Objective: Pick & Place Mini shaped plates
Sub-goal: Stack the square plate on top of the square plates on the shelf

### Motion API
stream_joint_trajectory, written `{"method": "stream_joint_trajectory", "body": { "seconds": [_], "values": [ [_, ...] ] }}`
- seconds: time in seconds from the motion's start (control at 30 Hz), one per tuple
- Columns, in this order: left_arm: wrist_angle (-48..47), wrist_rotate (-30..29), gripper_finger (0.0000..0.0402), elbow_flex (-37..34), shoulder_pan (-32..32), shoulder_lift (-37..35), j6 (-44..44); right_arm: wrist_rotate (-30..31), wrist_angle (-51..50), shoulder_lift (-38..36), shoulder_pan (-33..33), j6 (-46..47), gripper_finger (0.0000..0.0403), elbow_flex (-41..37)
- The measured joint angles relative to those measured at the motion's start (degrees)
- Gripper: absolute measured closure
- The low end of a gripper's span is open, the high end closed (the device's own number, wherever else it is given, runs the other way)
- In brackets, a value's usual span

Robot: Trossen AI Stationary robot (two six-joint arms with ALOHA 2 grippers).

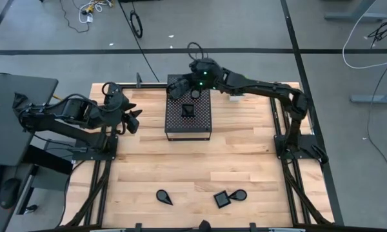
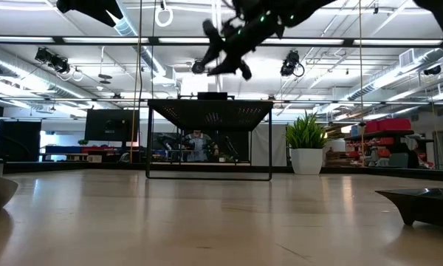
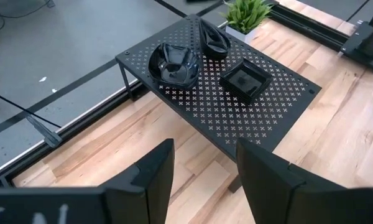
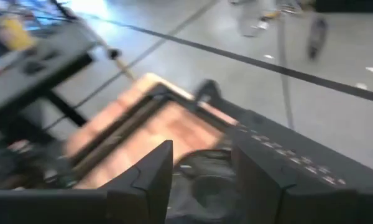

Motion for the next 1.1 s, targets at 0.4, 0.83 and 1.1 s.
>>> {"method": "stream_joint_trajectory", "body": {
  "seconds": [0.4,0.83,1.1],
  "values": [
    [0.0,0.0,0.0225,0.0,0.0,0.0,0.4,3.4,-4.0,-16.0,12.3,-7.6,0.0278,0.0],
    [0.1,0.9,0.0225,0.0,0.0,0.0,6.0,10.8,-33.7,-15.0,36.8,19.1,0.0344,0.0],
    [0.3,3.0,0.0225,0.0,0.0,0.0,6.0,3.4,-28.9,-11.6,52.2,23.6,0.0364,-3.9]
  ]
}}
